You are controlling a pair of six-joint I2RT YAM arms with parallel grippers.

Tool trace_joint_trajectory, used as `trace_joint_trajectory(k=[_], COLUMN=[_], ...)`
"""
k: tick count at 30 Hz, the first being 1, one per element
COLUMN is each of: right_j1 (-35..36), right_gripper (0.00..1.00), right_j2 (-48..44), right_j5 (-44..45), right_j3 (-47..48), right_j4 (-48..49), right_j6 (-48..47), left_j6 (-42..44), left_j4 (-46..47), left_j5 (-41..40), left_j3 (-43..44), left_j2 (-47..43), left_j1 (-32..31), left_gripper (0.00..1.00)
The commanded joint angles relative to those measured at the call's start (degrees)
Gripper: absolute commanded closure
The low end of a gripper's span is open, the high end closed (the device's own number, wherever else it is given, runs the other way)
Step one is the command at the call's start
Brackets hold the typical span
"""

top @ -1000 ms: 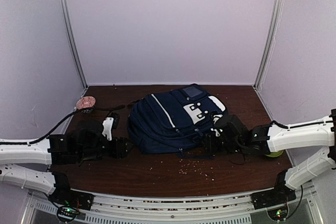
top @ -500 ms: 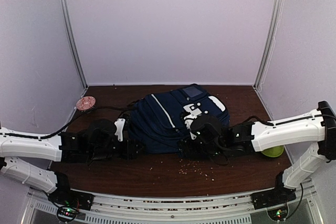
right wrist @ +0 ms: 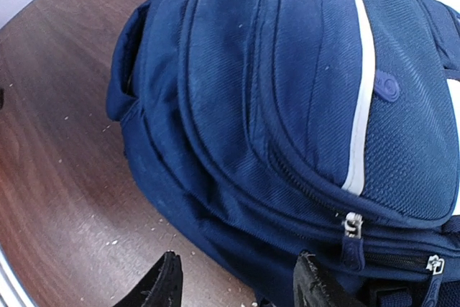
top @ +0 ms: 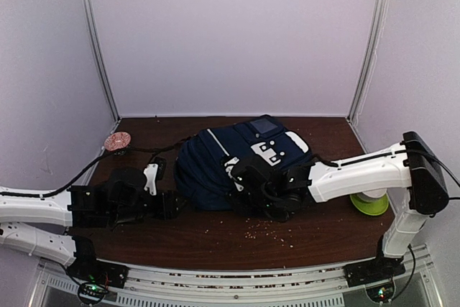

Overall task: Pack the student bag
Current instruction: Zip the student bag at the center of the board.

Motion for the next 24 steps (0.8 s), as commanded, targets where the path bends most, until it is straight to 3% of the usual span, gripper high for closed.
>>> trace_joint_trajectory(k=[1, 6, 9, 18, 24], right_j1=[-0.37, -0.68, -1.29, -1.7, -2.52], right_gripper=[0.46, 0.45, 0.52, 1.0, 1.0], right_j2=[2.17, 6.72, 8.09, 7.81, 2.9], right_j5=[5.29, 10.42, 10.44, 11.02, 8.33], right_j3=[3.82, 9.21, 10.49, 12.79, 14.01], right_j4=[-0.99, -4.3, -4.3, -5.71, -5.74], right_j6=[-0.38, -0.56, -0.49, 0.13, 2.57], left_j6=[-0.25, -0.09, -0.15, 1.06, 3.08], left_j4=[0.26, -0.1, -0.64, -1.43, 0.16], left_j5=[-1.36, -1.35, -1.55, -1.8, -1.05], left_j3=[-0.45, -0.19, -0.29, 0.26, 1.87], left_j2=[0.2, 0.6, 0.05, -0.04, 1.82], left_j1=[-0.29, -0.29, -0.29, -0.22, -0.29], left_gripper=[0.05, 0.05, 0.05, 0.05, 0.05])
